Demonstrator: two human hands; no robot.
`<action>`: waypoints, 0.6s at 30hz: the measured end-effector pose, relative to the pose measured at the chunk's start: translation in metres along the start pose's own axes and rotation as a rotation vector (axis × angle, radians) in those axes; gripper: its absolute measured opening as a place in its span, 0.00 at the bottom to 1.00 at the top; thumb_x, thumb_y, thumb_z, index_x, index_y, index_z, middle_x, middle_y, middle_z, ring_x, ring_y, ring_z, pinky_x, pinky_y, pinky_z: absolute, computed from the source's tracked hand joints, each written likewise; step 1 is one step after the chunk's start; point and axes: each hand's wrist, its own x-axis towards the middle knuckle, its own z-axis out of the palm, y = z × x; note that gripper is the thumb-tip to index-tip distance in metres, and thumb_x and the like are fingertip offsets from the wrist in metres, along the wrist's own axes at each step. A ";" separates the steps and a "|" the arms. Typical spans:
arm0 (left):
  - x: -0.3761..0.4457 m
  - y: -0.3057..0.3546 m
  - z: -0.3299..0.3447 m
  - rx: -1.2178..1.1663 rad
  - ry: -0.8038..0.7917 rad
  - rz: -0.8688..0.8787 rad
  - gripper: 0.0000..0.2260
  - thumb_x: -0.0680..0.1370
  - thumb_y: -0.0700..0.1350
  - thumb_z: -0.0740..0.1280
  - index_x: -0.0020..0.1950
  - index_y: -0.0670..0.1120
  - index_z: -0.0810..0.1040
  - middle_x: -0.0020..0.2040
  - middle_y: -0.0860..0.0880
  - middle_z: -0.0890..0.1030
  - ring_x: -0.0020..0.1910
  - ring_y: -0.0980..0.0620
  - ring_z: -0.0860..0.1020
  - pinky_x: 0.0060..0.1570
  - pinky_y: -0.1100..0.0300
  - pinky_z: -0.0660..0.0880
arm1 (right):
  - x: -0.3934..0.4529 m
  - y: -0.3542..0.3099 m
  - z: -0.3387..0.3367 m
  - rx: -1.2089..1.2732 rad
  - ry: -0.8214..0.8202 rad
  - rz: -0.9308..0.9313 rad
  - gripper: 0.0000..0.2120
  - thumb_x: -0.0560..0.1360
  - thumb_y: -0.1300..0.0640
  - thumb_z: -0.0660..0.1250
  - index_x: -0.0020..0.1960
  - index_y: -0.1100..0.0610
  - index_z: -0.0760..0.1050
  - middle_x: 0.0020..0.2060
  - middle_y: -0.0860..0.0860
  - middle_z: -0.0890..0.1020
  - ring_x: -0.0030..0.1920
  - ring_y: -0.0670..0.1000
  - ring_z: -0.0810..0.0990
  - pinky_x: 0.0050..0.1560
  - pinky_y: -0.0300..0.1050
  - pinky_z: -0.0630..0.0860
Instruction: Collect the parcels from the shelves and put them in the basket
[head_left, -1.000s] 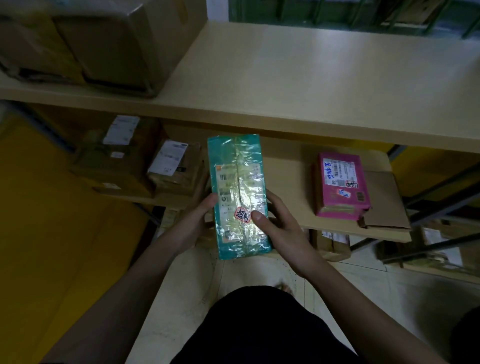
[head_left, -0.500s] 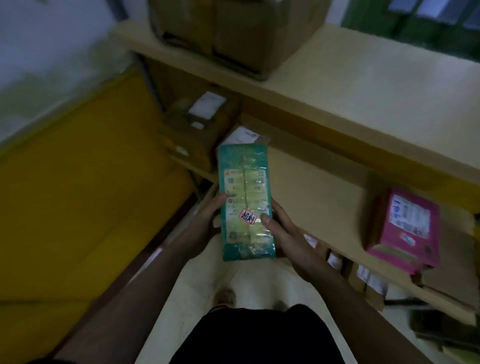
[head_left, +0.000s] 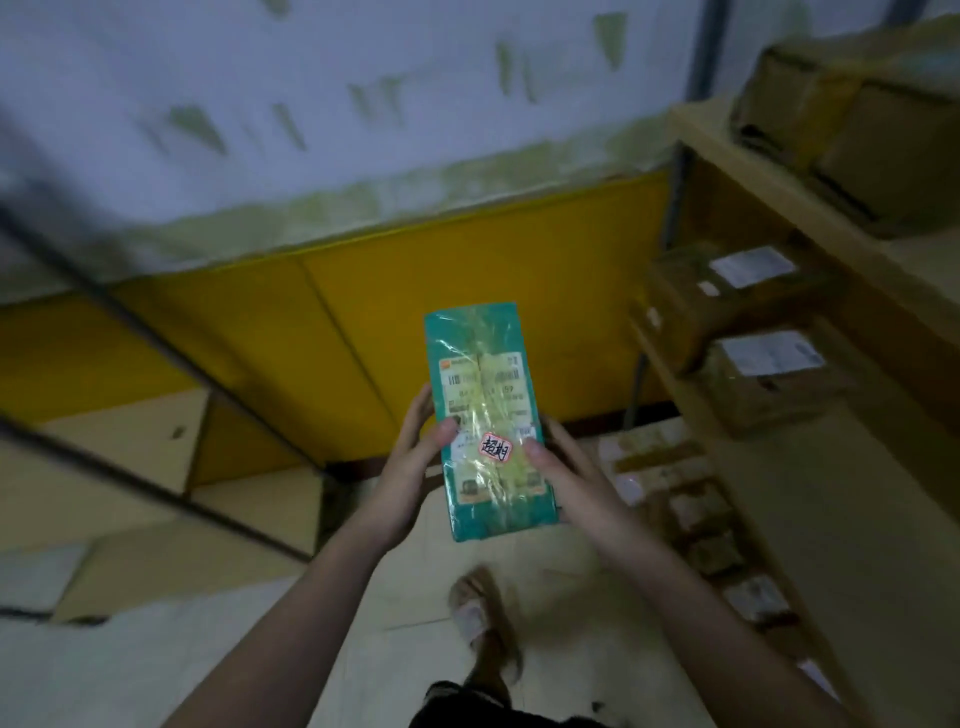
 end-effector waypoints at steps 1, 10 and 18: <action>-0.017 0.001 -0.014 -0.028 0.063 0.010 0.39 0.70 0.64 0.75 0.76 0.59 0.63 0.71 0.47 0.74 0.68 0.41 0.75 0.65 0.33 0.71 | -0.001 -0.004 0.016 -0.033 -0.064 0.020 0.18 0.81 0.48 0.61 0.70 0.38 0.65 0.57 0.39 0.77 0.43 0.33 0.81 0.38 0.35 0.80; -0.157 -0.017 -0.140 -0.301 0.425 0.036 0.45 0.66 0.68 0.75 0.76 0.50 0.65 0.68 0.41 0.77 0.65 0.38 0.78 0.64 0.37 0.74 | -0.017 -0.016 0.167 -0.303 -0.500 0.086 0.34 0.75 0.31 0.58 0.78 0.35 0.53 0.66 0.36 0.64 0.67 0.44 0.65 0.64 0.62 0.75; -0.284 -0.038 -0.282 -0.344 0.789 0.081 0.39 0.66 0.69 0.70 0.70 0.50 0.66 0.64 0.47 0.79 0.63 0.46 0.80 0.61 0.38 0.77 | -0.045 0.020 0.378 -0.392 -0.865 0.188 0.27 0.75 0.33 0.63 0.70 0.23 0.56 0.67 0.41 0.76 0.63 0.51 0.78 0.60 0.60 0.78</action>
